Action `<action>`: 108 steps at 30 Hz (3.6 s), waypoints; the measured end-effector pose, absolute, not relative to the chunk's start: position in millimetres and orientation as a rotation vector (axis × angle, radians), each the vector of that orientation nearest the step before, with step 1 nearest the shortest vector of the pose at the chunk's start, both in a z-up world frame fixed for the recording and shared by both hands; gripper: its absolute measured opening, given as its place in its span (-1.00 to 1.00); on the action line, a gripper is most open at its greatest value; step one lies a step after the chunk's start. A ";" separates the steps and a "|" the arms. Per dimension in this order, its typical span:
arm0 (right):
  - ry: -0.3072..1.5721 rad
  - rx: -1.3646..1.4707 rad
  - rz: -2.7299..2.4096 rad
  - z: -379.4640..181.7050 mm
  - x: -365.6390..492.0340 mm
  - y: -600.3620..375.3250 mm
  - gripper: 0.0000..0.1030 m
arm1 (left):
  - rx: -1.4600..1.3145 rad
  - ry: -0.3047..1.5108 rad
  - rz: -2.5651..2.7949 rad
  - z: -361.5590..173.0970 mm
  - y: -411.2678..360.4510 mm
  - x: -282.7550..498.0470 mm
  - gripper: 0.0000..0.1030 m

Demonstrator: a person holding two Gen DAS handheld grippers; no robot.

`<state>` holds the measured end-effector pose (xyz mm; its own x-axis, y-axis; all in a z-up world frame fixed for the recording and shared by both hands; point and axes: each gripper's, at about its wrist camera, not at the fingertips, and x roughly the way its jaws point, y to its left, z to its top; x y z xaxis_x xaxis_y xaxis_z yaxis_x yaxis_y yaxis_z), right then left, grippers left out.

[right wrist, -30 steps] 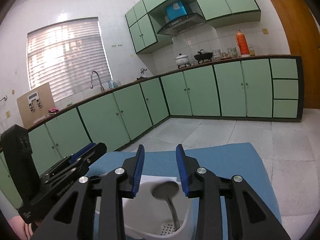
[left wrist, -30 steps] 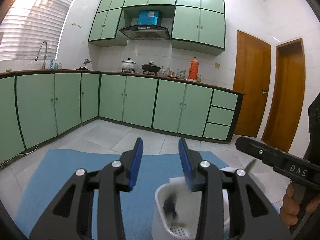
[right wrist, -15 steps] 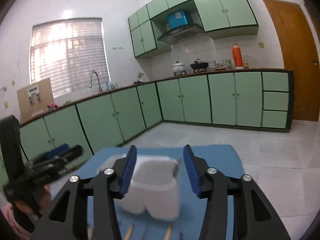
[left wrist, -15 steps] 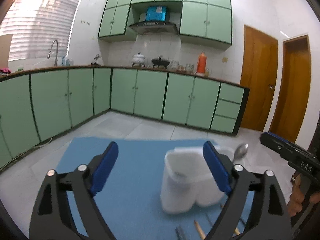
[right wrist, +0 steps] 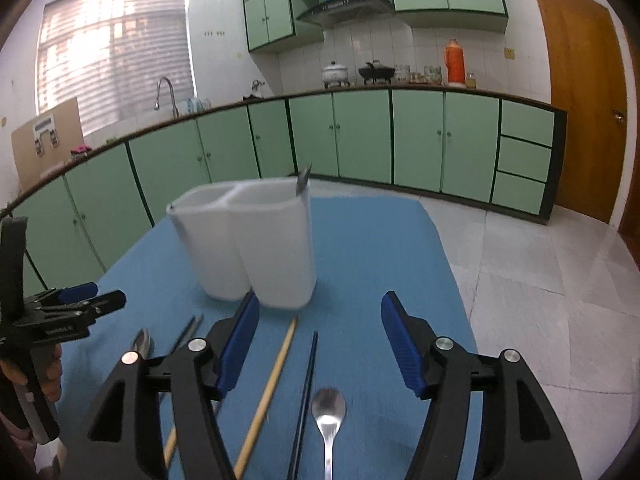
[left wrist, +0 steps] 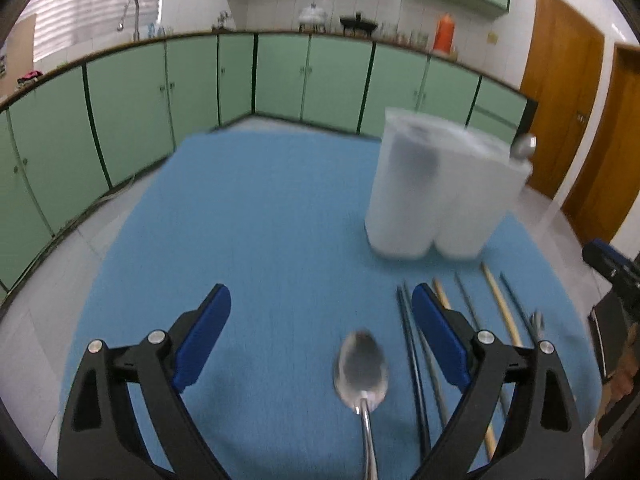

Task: Organize utensils
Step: 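Lower the left tool onto the ornate silver spoon and close on it, then close the right tool on the small silver spoon with figure-shaped handle, then lift both held spoons and carry them above the white holder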

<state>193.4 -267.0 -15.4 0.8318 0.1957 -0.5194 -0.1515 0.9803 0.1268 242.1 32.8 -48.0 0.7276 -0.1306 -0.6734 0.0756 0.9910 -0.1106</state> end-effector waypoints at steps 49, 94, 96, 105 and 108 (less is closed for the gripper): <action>0.848 -0.049 0.238 -71.4 191.2 -263.6 -0.34 | -0.062 0.865 -0.137 -79.0 18.5 229.2 -0.37; 0.907 -0.031 0.257 -84.0 207.7 -269.3 -0.56 | -0.053 0.848 -0.152 -82.0 17.0 226.9 -0.37; 0.911 -0.021 0.255 -84.6 207.5 -270.1 -0.56 | -0.054 0.848 -0.152 -82.0 17.1 226.7 -0.37; 0.917 -0.049 0.218 -84.5 211.6 -271.4 -0.20 | -0.054 0.844 -0.154 -80.9 18.1 224.9 -0.37; 0.920 -0.046 0.229 -84.2 214.9 -269.7 -0.20 | -0.054 0.845 -0.155 -81.1 18.2 225.0 -0.37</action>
<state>214.9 -269.7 -84.2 0.5833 0.1766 -0.7928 -0.2162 0.9746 0.0581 225.0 18.2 -81.1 0.6535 -0.1578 -0.7403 0.1148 0.9874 -0.1092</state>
